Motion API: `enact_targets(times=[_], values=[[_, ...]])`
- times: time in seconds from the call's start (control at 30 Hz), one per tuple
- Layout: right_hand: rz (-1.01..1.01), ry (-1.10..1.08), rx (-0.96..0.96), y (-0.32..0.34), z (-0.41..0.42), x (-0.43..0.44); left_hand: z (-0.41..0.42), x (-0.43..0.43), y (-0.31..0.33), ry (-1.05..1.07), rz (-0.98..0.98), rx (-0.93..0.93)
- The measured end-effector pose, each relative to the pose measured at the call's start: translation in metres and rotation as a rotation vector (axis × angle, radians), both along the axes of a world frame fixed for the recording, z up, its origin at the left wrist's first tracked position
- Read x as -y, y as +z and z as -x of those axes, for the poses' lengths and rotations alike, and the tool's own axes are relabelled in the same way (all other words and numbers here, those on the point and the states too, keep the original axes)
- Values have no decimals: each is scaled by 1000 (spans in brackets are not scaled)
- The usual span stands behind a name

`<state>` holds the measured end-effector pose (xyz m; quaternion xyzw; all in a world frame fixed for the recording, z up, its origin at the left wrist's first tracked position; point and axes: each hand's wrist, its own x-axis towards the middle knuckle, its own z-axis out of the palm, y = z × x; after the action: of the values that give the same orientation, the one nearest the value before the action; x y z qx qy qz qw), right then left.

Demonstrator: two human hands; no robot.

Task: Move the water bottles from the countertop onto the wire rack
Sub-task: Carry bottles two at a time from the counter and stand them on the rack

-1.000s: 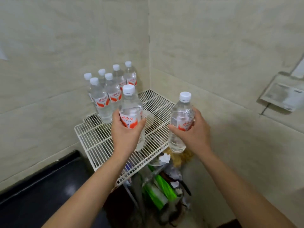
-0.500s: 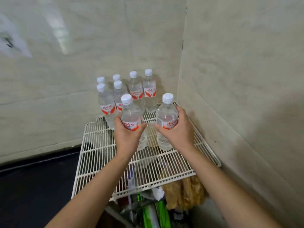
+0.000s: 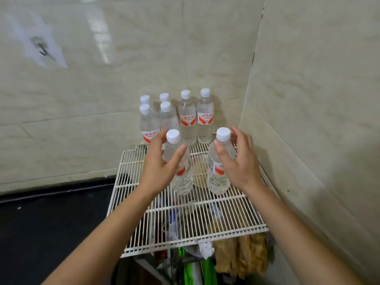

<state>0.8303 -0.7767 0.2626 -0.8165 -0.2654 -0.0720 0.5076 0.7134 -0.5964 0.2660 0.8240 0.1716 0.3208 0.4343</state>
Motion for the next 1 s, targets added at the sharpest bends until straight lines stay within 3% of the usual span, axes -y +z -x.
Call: enact_targets(times=[0.07,0.17,0.23,0.33,0.4,0.6,1.0], values=[[-12,43,44,18,-3,-3,0,-10,18,-85,-62,-25],[170,134,130,34,-12,-2,4,-28,38,-157,-220,-101],[283,222,109,39,-19,4,6,-41,49,-216,-285,-166],[291,319,-6,49,-27,11,2,-49,62,-305,-370,-218],[310,293,25,58,-32,11,-7,-48,68,-325,-356,-220],[400,140,76,76,-58,-15,-44,-51,79,-254,-238,-176],[406,112,98,67,-121,-74,-122,-75,76,-70,-442,-340]])
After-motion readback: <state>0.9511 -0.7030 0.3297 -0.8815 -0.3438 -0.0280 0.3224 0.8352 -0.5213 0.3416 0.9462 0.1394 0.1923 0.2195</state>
